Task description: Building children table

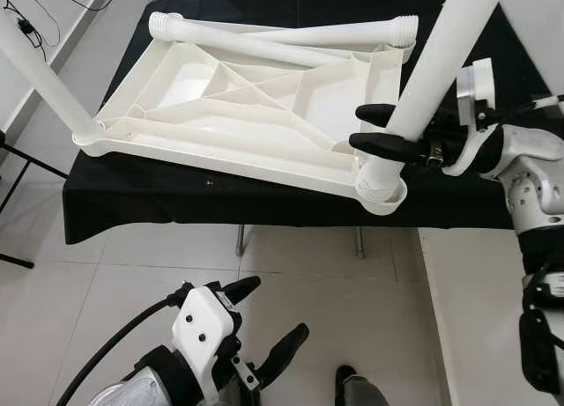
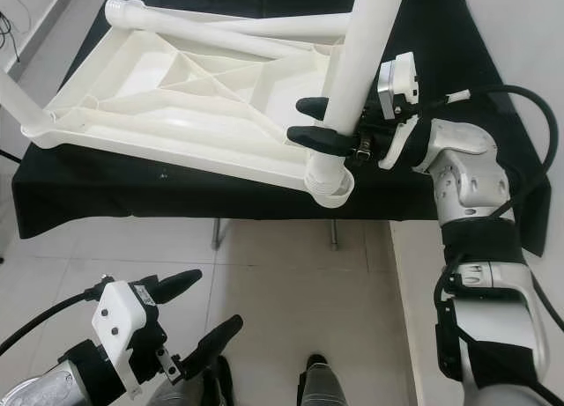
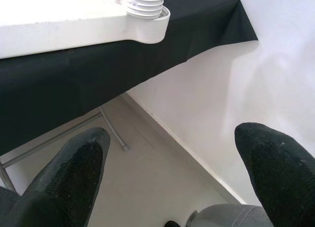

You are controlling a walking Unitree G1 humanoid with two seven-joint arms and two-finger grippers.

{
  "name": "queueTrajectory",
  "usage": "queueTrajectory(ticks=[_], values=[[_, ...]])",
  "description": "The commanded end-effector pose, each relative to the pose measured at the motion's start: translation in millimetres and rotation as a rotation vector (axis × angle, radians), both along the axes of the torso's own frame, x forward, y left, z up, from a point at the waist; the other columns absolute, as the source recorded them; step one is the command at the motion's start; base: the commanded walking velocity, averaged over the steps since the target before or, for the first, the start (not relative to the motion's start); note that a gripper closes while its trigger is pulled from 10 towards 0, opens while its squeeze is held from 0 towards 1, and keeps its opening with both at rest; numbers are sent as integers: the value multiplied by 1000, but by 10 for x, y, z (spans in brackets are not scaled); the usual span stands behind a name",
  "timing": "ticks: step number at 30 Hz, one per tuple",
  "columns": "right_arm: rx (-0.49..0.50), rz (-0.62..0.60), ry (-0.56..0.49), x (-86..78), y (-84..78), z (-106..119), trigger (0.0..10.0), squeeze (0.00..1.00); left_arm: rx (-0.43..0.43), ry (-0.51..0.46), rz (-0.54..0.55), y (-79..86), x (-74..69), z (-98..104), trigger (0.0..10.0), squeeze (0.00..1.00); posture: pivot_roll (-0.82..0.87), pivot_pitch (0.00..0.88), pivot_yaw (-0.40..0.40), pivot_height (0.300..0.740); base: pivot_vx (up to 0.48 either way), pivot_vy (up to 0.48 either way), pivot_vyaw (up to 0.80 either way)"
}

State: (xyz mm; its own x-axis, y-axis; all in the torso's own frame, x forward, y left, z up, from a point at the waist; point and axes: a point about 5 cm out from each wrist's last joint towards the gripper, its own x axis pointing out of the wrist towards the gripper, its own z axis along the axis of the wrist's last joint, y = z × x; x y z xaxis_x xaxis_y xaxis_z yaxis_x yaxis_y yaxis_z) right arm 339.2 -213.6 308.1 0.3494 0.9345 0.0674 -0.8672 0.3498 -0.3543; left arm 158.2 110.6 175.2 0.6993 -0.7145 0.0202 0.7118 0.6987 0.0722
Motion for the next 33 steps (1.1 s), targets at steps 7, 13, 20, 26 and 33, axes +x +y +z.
queueTrajectory(ticks=[7,13,20,26,33], values=[[-28,-22,47,-10,-107,-91,10000,0,13,16,-11,-14,-38,-23,10000,0,10,339,43,740,0,0,0],[-20,0,56,-49,-148,-89,10000,0,14,18,-13,-12,-40,-27,10000,0,10,335,44,740,0,0,0],[-21,26,73,-65,-104,-159,10000,0,15,17,-15,-10,-35,-25,10000,0,16,341,46,740,0,0,0],[-15,36,86,-69,-89,-191,10000,0,14,15,-13,-8,-31,-21,10000,0,14,343,46,740,0,0,0],[-34,-17,99,-13,-3,-292,10000,0,12,15,-12,-10,-30,-20,10000,0,11,346,44,740,0,0,0]])
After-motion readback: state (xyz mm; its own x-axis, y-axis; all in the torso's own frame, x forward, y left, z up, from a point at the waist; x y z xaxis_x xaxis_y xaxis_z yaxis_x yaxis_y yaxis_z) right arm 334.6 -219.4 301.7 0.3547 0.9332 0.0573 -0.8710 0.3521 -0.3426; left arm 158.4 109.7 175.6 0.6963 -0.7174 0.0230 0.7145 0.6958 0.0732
